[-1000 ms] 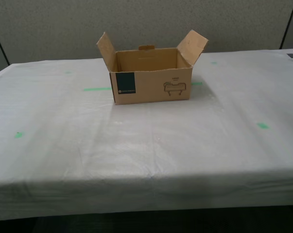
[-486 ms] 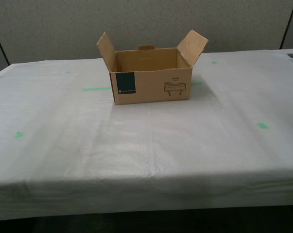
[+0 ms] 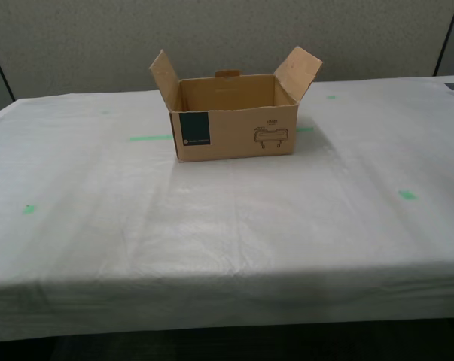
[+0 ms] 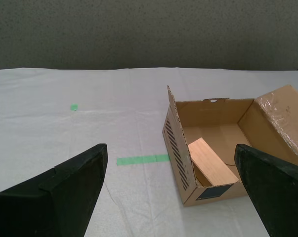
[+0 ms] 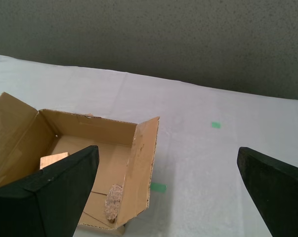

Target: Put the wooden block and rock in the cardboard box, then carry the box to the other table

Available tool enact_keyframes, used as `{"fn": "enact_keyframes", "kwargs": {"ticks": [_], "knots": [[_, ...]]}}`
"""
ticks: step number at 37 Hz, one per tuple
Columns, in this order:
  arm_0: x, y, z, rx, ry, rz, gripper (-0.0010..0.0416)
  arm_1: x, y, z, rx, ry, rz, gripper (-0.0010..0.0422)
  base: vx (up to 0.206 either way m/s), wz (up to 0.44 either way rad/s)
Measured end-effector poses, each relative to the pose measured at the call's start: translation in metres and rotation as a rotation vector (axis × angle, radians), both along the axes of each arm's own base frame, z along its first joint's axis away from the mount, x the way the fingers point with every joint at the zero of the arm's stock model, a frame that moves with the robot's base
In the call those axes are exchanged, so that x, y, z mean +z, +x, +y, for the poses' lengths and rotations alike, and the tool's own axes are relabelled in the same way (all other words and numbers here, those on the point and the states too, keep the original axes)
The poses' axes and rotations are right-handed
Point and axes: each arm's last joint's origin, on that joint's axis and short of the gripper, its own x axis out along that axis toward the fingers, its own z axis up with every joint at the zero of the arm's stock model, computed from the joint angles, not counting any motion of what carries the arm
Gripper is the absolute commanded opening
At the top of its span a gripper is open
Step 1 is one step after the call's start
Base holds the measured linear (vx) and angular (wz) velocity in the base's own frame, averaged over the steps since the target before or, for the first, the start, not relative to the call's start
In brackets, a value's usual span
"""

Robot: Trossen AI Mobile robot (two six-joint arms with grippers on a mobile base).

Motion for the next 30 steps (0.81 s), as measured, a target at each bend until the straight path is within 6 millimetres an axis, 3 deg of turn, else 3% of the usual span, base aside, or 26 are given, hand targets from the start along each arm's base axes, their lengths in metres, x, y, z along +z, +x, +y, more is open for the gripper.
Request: {"fn": "enact_keyframes", "kwargs": {"ticks": [30], "knots": [[0.0,0.0,-0.0001,0.0,0.0,0.0,0.039,0.0,0.0,0.0,0.0,0.0,0.0,0.035,0.0,0.0]]}}
